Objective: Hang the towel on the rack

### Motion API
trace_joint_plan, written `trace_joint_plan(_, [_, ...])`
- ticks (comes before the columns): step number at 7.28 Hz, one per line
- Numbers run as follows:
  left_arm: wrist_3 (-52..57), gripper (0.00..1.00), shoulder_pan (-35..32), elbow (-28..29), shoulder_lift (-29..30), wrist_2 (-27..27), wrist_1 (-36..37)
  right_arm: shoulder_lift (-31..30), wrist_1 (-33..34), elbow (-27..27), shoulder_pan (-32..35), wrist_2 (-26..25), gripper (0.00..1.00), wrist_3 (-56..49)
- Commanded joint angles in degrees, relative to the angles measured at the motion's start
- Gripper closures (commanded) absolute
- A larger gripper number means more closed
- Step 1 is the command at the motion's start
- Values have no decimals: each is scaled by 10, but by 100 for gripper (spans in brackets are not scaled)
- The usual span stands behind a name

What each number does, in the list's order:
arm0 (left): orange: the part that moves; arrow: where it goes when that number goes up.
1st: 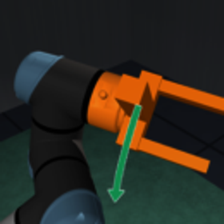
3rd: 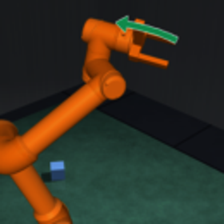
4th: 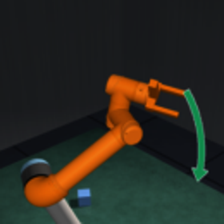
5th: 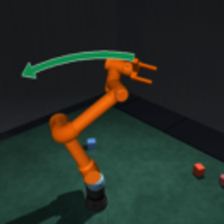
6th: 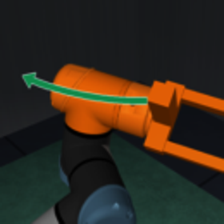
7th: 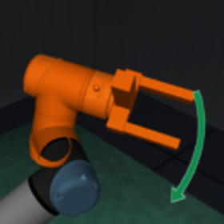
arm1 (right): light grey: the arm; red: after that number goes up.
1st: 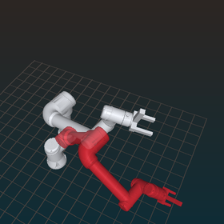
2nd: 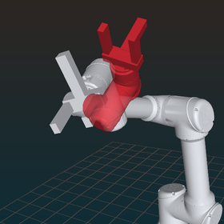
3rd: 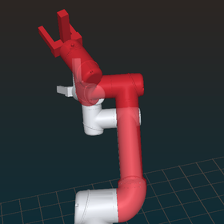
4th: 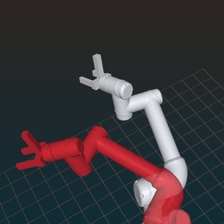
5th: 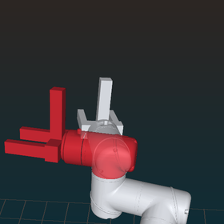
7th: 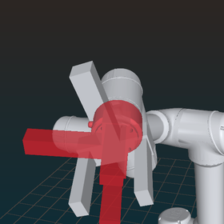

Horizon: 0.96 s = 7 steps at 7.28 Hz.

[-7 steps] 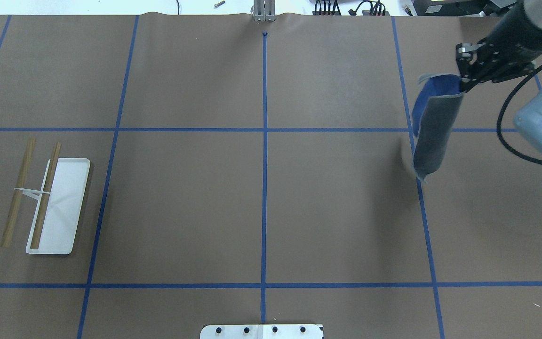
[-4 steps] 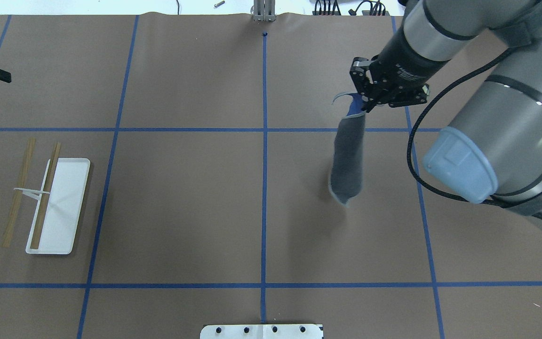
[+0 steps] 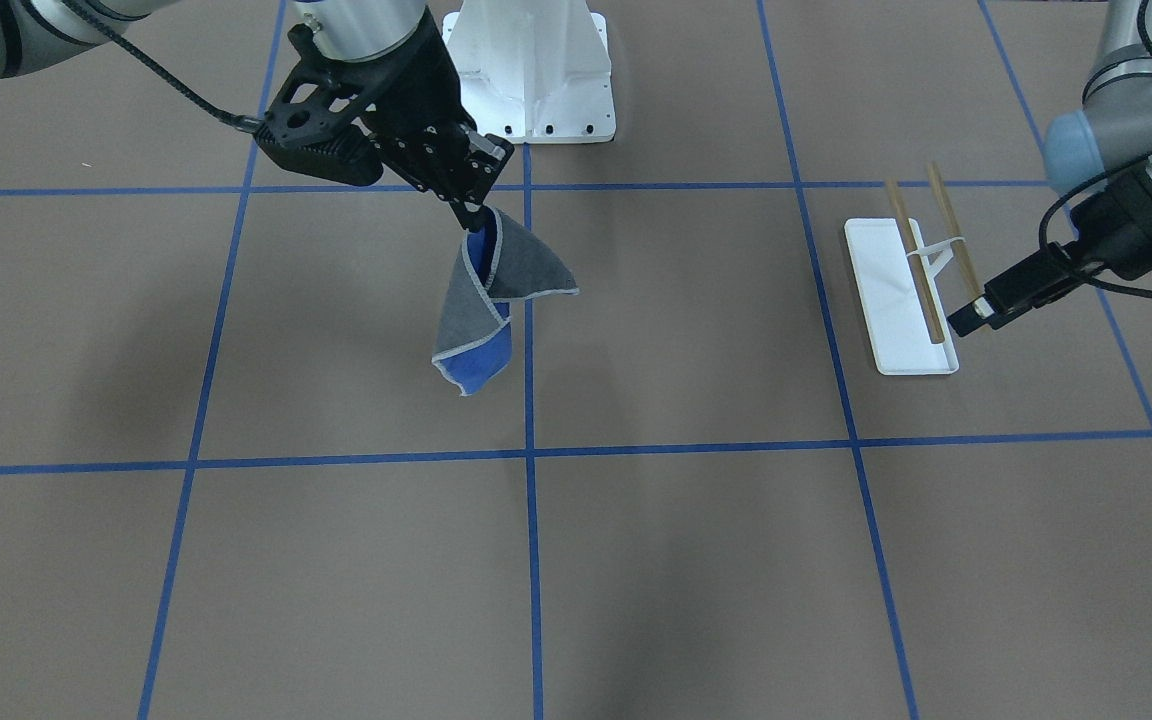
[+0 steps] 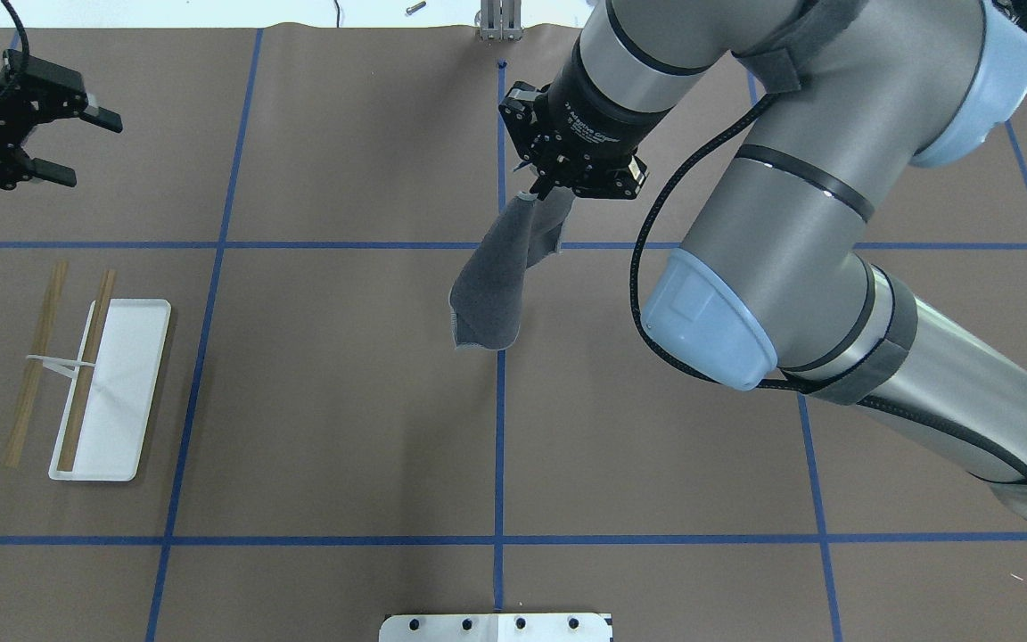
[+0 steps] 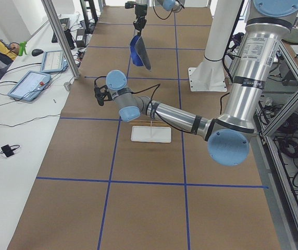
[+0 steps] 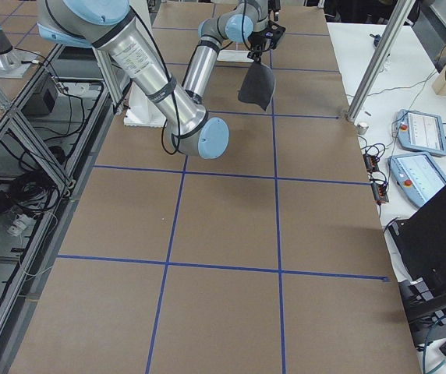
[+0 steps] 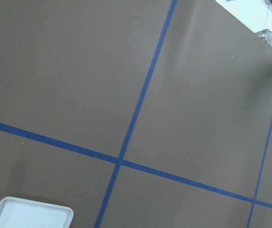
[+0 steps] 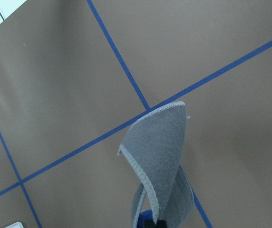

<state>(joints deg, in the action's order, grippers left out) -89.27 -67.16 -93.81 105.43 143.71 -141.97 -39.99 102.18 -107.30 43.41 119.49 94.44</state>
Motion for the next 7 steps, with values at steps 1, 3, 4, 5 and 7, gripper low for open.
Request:
trace_joint_plan(1, [-67,2,74,-47,15,-92,-37,39,-46,51,-13,-18,100,34])
trace_joint_plan(3, [-317,2,140,-40,66,-124,-54,53,-93,81,-24,-47,100,69])
trace_joint_plan(4, [-399,2,151,-43,76,-124,-54,76,-93,103,-24,-51,100,81])
trace_joint_plan(5, [-483,3,156,-41,85,-125,-54,83,-93,107,-25,-63,100,92])
trace_joint_plan(7, [-604,4,159,-42,90,-126,-55,89,-101,109,-25,-72,100,102])
